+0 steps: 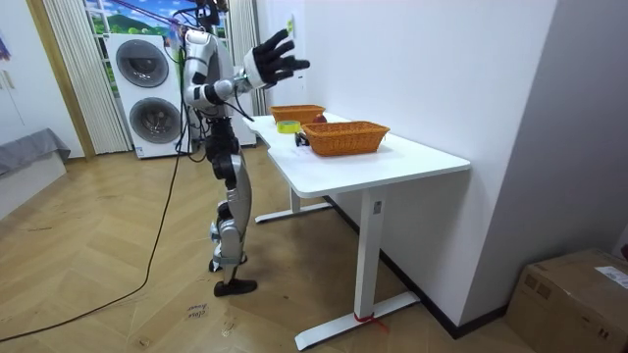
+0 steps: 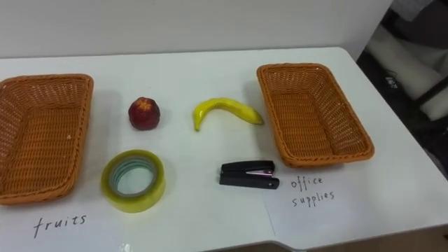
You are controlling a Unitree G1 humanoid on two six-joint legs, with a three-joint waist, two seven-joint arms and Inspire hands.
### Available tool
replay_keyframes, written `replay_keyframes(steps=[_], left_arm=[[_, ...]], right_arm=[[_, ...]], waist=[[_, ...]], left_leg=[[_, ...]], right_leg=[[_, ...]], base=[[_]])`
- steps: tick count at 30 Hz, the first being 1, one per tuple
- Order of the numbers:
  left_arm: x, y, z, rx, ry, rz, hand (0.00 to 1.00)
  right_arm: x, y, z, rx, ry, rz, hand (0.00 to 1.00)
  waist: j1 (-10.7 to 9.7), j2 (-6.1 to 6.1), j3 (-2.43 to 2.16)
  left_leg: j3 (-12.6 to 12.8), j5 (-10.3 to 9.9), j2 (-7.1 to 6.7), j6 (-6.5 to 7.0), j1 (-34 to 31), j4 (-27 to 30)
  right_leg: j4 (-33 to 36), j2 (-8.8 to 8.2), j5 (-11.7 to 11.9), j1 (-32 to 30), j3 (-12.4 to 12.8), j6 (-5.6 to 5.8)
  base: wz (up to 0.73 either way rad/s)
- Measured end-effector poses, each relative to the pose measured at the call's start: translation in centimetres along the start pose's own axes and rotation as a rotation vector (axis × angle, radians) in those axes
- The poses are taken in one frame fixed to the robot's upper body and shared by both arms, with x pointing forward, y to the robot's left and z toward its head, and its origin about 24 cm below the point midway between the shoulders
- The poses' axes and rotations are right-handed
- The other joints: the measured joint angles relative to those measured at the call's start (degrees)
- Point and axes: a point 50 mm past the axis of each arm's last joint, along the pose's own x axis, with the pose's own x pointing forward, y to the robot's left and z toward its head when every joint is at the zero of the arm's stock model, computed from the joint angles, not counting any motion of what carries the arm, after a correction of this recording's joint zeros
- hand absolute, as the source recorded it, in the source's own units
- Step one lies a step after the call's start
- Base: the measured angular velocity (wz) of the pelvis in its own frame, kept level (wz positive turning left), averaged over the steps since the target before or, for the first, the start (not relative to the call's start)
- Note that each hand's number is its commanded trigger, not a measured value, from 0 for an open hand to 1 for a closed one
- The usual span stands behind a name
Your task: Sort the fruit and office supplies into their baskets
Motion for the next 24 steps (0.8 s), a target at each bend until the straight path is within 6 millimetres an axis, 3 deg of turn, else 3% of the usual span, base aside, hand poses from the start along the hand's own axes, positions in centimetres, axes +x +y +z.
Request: replay_keyframes(steps=[5,13,17,24], left_arm=[[0.0,-0.1,0.0,0.019,0.000,-0.003,0.00],[0.0,-0.7,-0.5,0.075,0.012,-0.029,0.00],[0.0,-1.0,-0.4,0.112,0.011,-0.056,0.00],[0.0,-1.2,-0.4,0.134,0.008,-0.067,0.00]], right_arm=[[-0.4,2.3,1.3,0.044,-0.064,0.067,0.00],[-0.8,4.0,2.9,0.017,-0.175,0.144,0.00],[-0.9,4.7,3.7,-0.011,-0.241,0.177,0.00],[-2.0,6.5,3.1,-0.022,-0.219,0.340,0.00]], waist=[[0.33,-0.09,-0.44],[1.23,-0.40,0.05],[2.19,0.05,-0.04],[3.83,0.44,-0.15]], left_leg=[[0.02,0.01,0.03,0.01,-0.08,0.38],[-0.04,0.00,0.09,-0.01,-0.28,0.76],[-0.20,0.00,0.10,-0.01,-0.21,0.83],[-0.69,0.00,0.21,0.00,-0.27,0.92]], right_leg=[[0.06,-0.05,0.03,0.08,0.06,0.00],[-0.06,-0.07,0.20,0.14,-0.09,-0.08],[0.08,-0.04,0.27,0.19,-0.12,-0.11],[0.06,-0.04,0.34,0.40,-0.22,-0.12]], base=[[0.00],[0.00],[0.00],[0.02]])
